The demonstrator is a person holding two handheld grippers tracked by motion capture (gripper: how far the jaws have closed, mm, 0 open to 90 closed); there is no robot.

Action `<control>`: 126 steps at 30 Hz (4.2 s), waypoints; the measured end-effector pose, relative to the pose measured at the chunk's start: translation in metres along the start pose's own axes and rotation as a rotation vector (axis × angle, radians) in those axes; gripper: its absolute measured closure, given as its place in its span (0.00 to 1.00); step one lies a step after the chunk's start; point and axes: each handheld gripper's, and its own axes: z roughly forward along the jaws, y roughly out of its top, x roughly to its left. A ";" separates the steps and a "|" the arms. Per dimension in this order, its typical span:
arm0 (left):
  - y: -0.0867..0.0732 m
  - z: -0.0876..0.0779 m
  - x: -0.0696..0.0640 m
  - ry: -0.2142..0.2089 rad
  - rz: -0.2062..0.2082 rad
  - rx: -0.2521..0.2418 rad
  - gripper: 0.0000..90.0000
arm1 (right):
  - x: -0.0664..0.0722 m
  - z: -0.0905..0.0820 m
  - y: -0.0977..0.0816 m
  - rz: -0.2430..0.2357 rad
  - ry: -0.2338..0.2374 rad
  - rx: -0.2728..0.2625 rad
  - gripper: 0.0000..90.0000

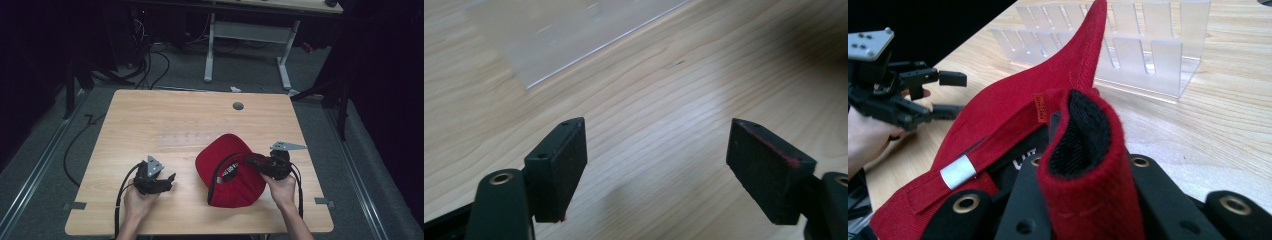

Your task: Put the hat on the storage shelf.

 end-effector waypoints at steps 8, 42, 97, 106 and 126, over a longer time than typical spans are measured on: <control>0.002 -0.005 -0.032 -0.126 0.048 0.009 0.26 | 0.001 0.006 0.006 0.015 0.005 0.014 0.92; 0.001 0.001 -0.073 -0.216 0.214 0.032 0.20 | 0.012 0.025 0.017 0.034 0.031 0.104 0.92; 0.019 -0.024 -0.077 -0.307 0.329 0.094 0.95 | 0.001 0.011 0.026 0.148 0.084 -0.091 0.54; 0.020 -0.025 -0.070 -0.280 0.321 0.087 0.95 | -0.004 0.002 0.022 0.136 0.052 -0.128 0.48; 0.049 -0.028 -0.043 -0.250 0.113 0.013 0.95 | -0.022 0.019 -0.024 0.014 -0.223 0.010 0.38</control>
